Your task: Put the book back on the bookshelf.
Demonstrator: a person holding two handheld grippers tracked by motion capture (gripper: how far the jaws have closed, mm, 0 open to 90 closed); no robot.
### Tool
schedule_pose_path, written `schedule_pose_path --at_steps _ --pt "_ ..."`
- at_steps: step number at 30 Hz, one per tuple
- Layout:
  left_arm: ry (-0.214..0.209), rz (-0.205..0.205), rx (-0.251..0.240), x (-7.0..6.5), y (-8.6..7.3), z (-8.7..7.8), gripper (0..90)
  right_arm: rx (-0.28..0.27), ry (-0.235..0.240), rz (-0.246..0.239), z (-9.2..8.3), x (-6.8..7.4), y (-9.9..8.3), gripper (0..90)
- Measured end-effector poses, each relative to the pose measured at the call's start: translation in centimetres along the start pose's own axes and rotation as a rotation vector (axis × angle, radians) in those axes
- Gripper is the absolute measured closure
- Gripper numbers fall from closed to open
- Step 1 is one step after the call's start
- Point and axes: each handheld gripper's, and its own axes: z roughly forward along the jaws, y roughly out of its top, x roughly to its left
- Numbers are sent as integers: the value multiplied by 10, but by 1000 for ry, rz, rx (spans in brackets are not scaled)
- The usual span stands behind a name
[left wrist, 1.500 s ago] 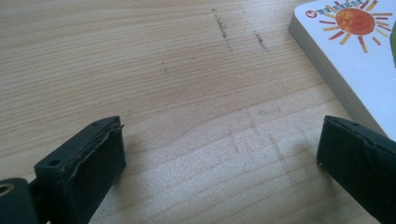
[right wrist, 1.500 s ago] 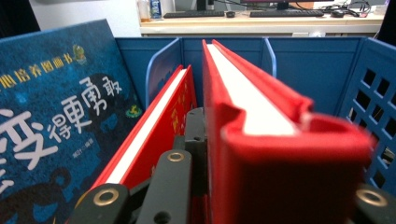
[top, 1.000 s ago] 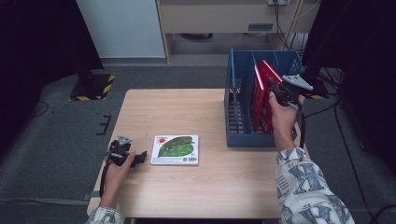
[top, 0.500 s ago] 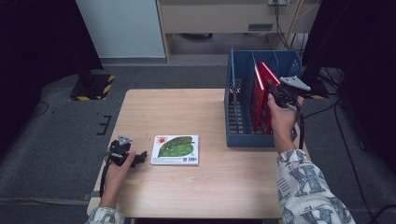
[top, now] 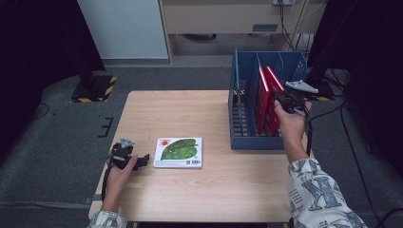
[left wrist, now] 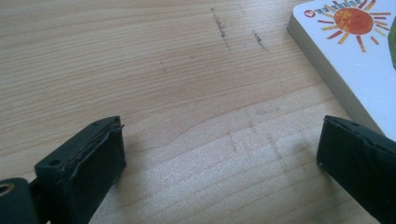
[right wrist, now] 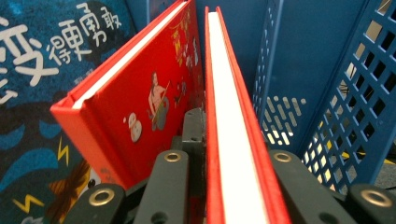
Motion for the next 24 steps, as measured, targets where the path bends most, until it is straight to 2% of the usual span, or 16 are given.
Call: schedule_pose_path --at_steps 12,19,24 --pt "0 0 0 0 0 0 5 29 17 -15 -7 -1 -4 762" --pt "0 0 0 0 0 0 4 58 37 -2 -11 -2 -1 709" --pt "0 0 0 0 0 0 5 70 50 -14 -12 1 4 679"
